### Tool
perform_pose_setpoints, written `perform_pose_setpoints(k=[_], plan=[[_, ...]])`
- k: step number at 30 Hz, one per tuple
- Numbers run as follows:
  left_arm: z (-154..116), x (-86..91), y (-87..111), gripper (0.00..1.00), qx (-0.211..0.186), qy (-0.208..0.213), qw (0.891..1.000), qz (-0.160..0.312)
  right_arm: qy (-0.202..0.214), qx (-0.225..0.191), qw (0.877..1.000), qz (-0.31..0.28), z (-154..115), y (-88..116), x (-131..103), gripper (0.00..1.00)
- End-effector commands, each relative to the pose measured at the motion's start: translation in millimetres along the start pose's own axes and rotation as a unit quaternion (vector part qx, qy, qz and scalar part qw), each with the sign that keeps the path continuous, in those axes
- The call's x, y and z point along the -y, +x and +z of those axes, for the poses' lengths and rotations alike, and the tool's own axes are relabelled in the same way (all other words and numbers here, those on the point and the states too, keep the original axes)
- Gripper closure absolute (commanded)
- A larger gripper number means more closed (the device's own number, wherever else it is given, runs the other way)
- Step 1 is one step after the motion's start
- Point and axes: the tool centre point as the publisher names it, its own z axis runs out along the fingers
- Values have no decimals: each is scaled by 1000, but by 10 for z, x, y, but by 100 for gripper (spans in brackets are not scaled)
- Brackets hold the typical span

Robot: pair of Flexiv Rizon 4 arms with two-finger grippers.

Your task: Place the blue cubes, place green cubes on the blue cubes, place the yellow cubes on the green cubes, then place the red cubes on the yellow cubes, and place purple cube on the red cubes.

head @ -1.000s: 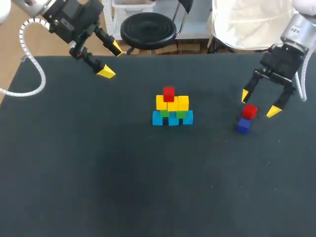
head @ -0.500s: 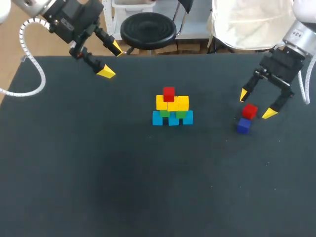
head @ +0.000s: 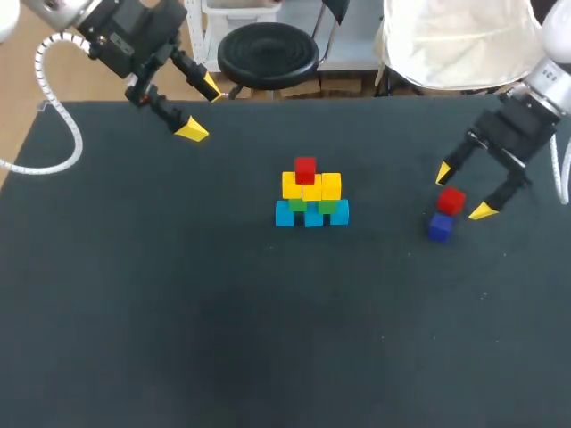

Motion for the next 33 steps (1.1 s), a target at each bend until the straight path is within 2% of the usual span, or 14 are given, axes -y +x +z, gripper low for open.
perform_pose_setpoints(k=[1,4,5,7,8,11,13,16,21,25,33], plan=[[4,7,8,0,1,-1,1000,1,114,3,993,-2,30,37,-36,53],[4,7,8,0,1,-1,1000,1,113,5,994,-4,31,61,-21,49],[4,7,8,0,1,-1,1000,1,110,6,994,-7,29,73,-19,42],[4,7,8,0,1,-1,1000,1,106,9,994,-9,30,109,-13,8],[4,7,8,0,1,-1,1000,1,102,10,995,-11,27,125,-8,0],[4,7,8,0,1,-1,1000,1,100,10,995,-17,4,140,8,0],[4,7,8,0,1,-1,1000,1,99,8,995,-23,-15,127,24,5],[4,7,8,0,1,-1,1000,1,87,6,996,-33,-30,105,54,0],[4,7,8,0,1,-1,1000,1,72,4,996,-44,-28,81,103,0],[4,7,8,0,1,-1,1000,1,65,4,997,-46,-29,70,129,23],[4,7,8,0,1,-1,1000,1,52,8,998,-45,9,82,161,40]])
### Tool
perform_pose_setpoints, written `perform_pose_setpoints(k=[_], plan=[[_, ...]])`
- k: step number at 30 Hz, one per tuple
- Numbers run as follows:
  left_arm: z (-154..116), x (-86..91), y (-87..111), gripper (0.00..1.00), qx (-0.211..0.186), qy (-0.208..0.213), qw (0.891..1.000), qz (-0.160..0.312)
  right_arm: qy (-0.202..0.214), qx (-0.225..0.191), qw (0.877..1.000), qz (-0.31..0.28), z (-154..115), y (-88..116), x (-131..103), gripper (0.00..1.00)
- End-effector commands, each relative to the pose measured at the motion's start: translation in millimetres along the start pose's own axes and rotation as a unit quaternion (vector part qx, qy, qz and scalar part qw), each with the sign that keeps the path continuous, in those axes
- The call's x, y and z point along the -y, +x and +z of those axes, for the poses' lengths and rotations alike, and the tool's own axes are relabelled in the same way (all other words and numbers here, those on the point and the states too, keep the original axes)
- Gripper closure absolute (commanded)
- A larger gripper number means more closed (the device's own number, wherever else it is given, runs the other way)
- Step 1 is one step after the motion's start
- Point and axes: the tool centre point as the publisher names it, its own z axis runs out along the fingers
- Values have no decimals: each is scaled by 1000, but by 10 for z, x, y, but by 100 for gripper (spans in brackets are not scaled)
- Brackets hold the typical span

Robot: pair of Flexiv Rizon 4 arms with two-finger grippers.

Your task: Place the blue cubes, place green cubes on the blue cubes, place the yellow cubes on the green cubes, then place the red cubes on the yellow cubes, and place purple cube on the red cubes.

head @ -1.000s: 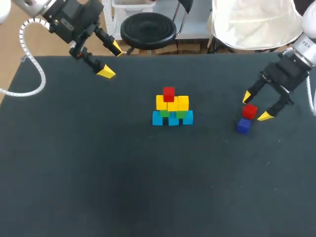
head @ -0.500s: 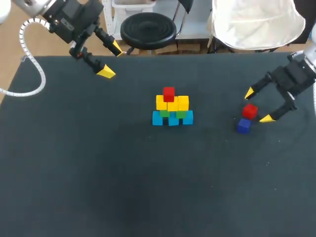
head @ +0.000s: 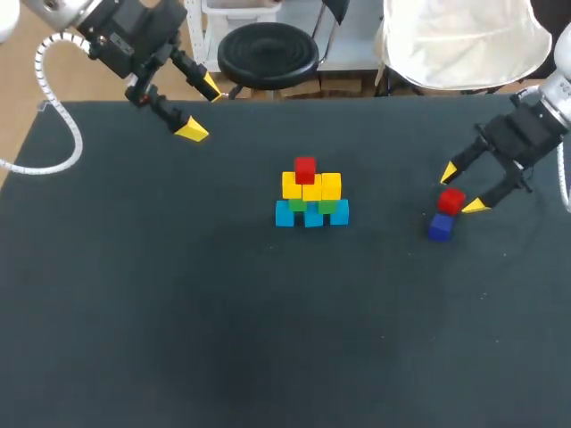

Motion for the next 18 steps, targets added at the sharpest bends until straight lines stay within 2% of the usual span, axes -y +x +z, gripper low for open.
perform_pose_setpoints(k=[1,3,6,8,10,12,18], plan=[[4,7,9,0,1,-1,1000,1,-7,5,1000,1,22,34,63,40],[4,7,9,0,1,-1,1000,1,-9,5,1000,1,23,33,65,49],[4,7,9,0,1,-1,1000,1,-11,5,1000,2,23,33,66,53],[4,7,9,0,1,-1,1000,1,-11,5,1000,3,22,33,66,60],[4,7,9,0,1,-1,1000,1,-9,5,1000,3,18,27,66,74],[4,7,9,0,1,-1,1000,1,-6,7,1000,3,14,16,66,100],[4,7,9,0,1,-1,1000,1,11,20,999,31,-37,-18,65,100]])
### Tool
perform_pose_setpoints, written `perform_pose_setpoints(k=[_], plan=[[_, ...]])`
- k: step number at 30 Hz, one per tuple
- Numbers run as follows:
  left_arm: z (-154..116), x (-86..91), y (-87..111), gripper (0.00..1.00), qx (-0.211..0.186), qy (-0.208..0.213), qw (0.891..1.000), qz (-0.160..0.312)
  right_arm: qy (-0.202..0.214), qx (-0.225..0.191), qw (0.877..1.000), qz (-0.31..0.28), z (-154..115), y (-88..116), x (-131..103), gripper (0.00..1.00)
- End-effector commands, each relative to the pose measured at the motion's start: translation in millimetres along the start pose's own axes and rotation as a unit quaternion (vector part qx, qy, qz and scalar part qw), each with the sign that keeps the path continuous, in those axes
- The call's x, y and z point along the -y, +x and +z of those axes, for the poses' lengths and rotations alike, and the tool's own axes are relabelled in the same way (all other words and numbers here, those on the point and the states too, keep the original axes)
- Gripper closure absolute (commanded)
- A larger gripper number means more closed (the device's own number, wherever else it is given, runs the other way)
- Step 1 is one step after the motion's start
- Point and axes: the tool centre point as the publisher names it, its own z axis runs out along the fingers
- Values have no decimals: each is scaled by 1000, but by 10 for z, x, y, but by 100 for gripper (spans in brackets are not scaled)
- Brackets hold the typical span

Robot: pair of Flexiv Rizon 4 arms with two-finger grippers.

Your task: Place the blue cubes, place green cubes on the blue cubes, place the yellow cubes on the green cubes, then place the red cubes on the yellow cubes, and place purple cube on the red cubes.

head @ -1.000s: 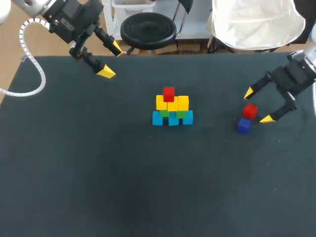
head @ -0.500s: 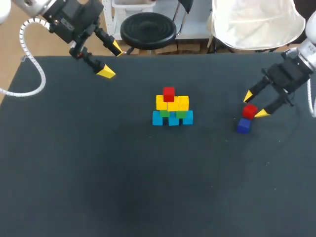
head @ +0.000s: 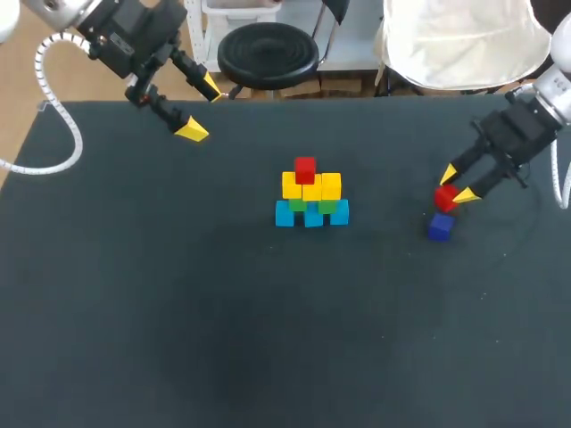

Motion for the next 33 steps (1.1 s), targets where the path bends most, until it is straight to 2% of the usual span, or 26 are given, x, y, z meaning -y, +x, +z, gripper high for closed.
perform_pose_setpoints(k=[1,7,13,18,19,23,33], plan=[[4,7,8,0,1,-1,1000,1,11,4,1000,19,-66,-28,-36,100],[4,7,8,0,1,-1,1000,1,17,-9,997,73,-156,-189,36,100],[4,7,8,0,1,-1,1000,1,31,-25,985,166,-276,-270,74,100],[4,7,8,0,1,-1,1000,1,52,4,976,214,-299,-204,-29,100],[4,7,8,0,1,-1,1000,1,58,20,974,216,-288,-179,-61,100],[4,7,8,0,1,-1,1000,1,61,36,970,231,-219,-145,-110,100],[4,7,8,0,1,-1,1000,1,49,37,969,240,-151,-152,-57,100]])
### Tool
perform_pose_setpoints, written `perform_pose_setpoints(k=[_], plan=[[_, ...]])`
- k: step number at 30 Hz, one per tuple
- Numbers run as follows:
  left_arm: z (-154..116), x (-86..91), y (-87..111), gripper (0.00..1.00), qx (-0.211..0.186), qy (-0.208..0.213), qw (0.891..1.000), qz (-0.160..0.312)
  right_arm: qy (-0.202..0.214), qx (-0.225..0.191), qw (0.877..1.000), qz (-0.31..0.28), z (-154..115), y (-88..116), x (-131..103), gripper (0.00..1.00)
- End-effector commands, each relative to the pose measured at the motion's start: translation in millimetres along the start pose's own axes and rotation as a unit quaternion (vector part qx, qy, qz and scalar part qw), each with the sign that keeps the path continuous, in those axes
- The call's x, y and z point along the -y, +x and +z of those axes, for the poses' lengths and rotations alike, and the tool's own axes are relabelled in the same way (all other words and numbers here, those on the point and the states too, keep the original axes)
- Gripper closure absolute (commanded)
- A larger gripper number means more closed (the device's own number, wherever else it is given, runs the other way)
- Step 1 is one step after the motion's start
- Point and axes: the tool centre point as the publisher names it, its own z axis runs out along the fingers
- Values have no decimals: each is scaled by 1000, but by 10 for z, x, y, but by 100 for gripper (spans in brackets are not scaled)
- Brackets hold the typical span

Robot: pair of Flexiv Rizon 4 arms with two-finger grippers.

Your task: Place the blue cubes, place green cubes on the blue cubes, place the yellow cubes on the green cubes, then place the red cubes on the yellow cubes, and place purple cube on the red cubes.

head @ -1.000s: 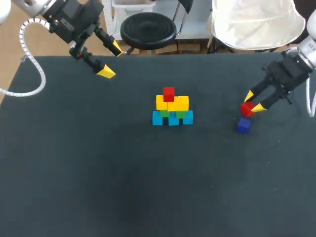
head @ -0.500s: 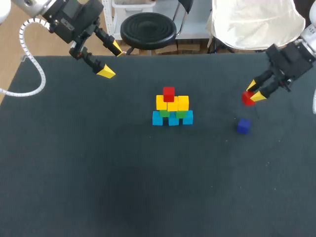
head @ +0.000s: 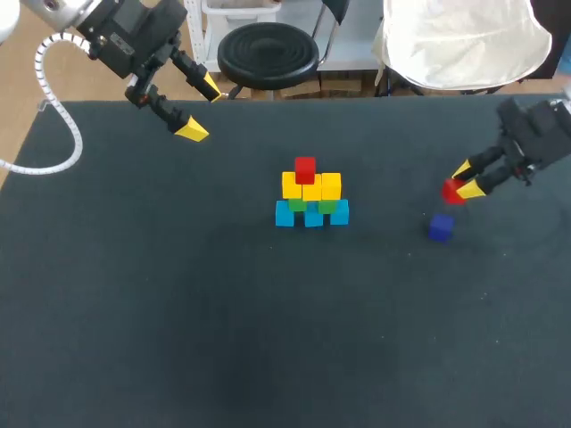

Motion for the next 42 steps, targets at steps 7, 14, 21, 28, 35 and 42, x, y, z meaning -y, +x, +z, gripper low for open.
perform_pose_setpoints(k=[7,14,21,28,35,42], plan=[[4,6,9,0,1,-1,1000,1,-18,-19,1000,0,78,6,59,100],[4,6,9,0,1,-1,1000,1,-3,-47,999,-17,75,103,55,91],[4,6,9,0,1,-1,1000,1,15,-57,998,-23,99,125,52,66],[4,6,9,0,1,-1,1000,1,45,-91,995,-16,121,216,43,62],[4,6,9,0,1,-1,1000,1,59,-83,995,-15,42,235,12,29],[4,6,9,0,1,-1,1000,1,52,-53,996,-42,18,248,34,0]])
